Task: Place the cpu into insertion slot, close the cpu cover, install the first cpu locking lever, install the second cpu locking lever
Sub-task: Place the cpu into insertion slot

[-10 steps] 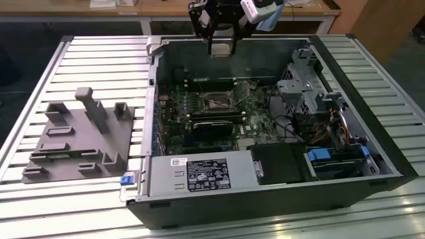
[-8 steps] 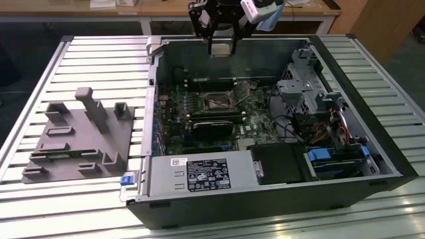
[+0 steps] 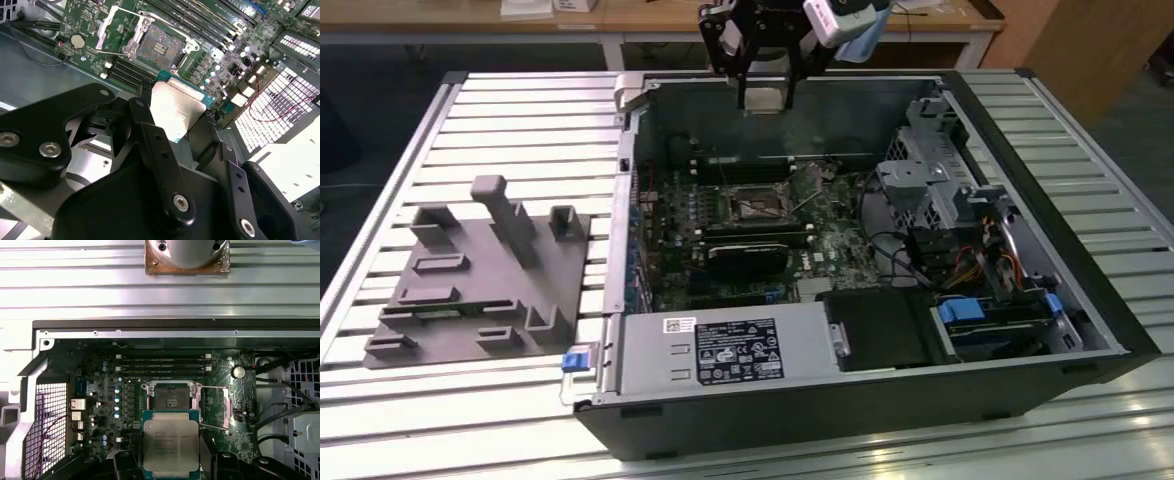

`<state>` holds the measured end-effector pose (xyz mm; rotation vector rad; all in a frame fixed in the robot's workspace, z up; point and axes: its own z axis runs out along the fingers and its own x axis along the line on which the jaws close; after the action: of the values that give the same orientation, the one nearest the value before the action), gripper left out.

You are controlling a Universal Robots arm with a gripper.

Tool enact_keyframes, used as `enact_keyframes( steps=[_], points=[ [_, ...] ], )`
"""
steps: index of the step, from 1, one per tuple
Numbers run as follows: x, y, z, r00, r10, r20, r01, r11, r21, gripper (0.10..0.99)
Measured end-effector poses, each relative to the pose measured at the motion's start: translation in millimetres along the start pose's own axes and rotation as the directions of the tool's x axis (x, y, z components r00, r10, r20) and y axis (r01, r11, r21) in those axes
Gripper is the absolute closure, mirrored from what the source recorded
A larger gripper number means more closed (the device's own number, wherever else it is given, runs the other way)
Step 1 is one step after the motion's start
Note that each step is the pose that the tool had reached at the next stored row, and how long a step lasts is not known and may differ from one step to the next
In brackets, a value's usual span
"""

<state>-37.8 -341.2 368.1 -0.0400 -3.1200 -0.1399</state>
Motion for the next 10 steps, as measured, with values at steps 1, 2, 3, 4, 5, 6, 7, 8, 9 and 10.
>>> enact_keyframes(
  steps=[1,2,3,4,5,6,7,8,9,10],
  points=[
    [0.0,0.0,0.6,1.0,0.0,0.0001,0.0,1.0,0.0,0.545],
    [0.0,-0.1,1.2,1.0,0.0,0.0001,0.0,1.0,0.0,0.545],
    [0.0,-0.2,2.1,1.0,0.0,0.0,0.0,1.0,0.0,0.545],
    [0.0,-0.3,2.9,1.0,0.0,0.0,0.0,1.0,0.0,0.545],
    [-0.1,-0.4,4.0,1.0,0.0,0.0,0.0,1.0,0.0,0.545],
    [-0.1,-0.5,4.9,1.0,0.0,0.0,0.0,1.0,0.0,0.545],
    [-0.1,-0.5,5.7,1.0,0.0,0.0,0.0,1.0,0.0,0.545],
    [-0.1,-0.6,6.4,1.0,0.0,0.0,0.0,1.0,0.0,0.545],
    [-0.1,-0.6,7.1,1.0,0.0,0.0,0.0,1.0,0.0,0.545],
    [-0.2,-0.7,7.7,1.0,0.0,0.0,0.0,1.0,0.001,0.545]
  ],
)
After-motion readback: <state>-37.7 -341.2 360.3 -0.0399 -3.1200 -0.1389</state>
